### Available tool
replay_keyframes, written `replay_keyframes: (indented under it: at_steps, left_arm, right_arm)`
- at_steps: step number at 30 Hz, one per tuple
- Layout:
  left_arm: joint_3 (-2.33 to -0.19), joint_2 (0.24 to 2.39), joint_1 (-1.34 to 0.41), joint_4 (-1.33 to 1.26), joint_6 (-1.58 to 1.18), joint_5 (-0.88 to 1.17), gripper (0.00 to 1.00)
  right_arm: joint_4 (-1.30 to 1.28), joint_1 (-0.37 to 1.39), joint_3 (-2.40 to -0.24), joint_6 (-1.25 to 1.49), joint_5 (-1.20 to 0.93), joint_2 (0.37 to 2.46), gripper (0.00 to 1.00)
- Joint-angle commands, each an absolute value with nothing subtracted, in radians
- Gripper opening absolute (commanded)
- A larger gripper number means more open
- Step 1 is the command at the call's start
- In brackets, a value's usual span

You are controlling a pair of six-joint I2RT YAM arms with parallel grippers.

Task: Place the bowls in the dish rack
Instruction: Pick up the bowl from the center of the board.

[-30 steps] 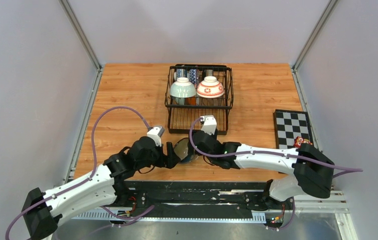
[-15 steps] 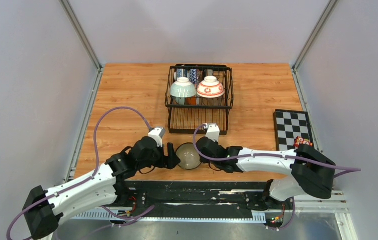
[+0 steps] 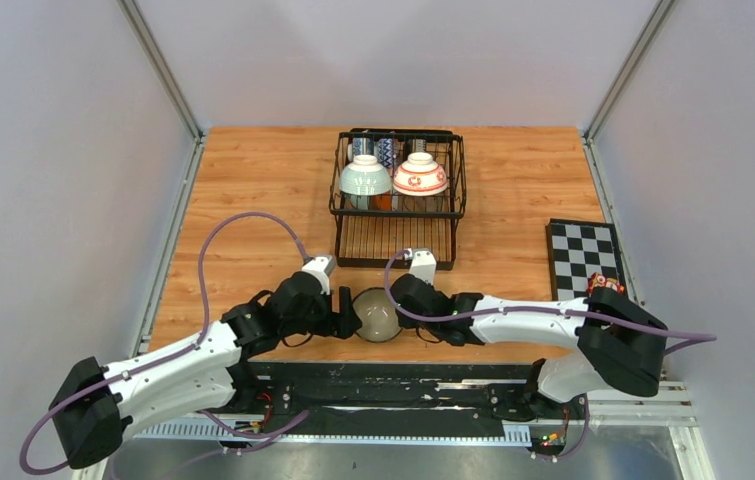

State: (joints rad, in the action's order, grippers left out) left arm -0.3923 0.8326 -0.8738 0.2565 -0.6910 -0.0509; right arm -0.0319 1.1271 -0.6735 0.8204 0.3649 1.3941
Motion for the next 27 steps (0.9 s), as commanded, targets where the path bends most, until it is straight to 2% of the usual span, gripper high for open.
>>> replay_keyframes:
  at_steps: [1, 2, 3, 12, 20, 27]
  left_arm:
    - [-0.431, 0.868, -0.881, 0.221, -0.679, -0.064, 0.82]
    - [-0.437, 0.88, -0.881, 0.221, -0.676, -0.064, 0.82]
    - [-0.443, 0.889, -0.881, 0.221, -0.674, -0.066, 0.82]
    - [-0.491, 0.949, -0.88, 0.231, -0.683, -0.076, 0.82]
    - [-0.539, 1.025, -0.887, 0.255, -0.671, -0.075, 0.71]
    - [-0.575, 1.096, -0.91, 0.247, -0.67, -0.087, 0.66]
  right_arm:
    - [-0.013, 1.12, -0.675, 0.802, 0.327, 1.415, 0.08]
    - [-0.01, 1.121, -0.675, 0.792, 0.322, 1.413, 0.03]
    - [-0.008, 1.121, -0.676, 0.784, 0.316, 1.411, 0.03]
    - [-0.026, 1.125, -0.675, 0.724, 0.319, 1.354, 0.03]
    - [-0.142, 1.174, -0.752, 0.672, 0.448, 1.305, 0.03]
    - [-0.22, 1.222, -0.838, 0.629, 0.536, 1.302, 0.03]
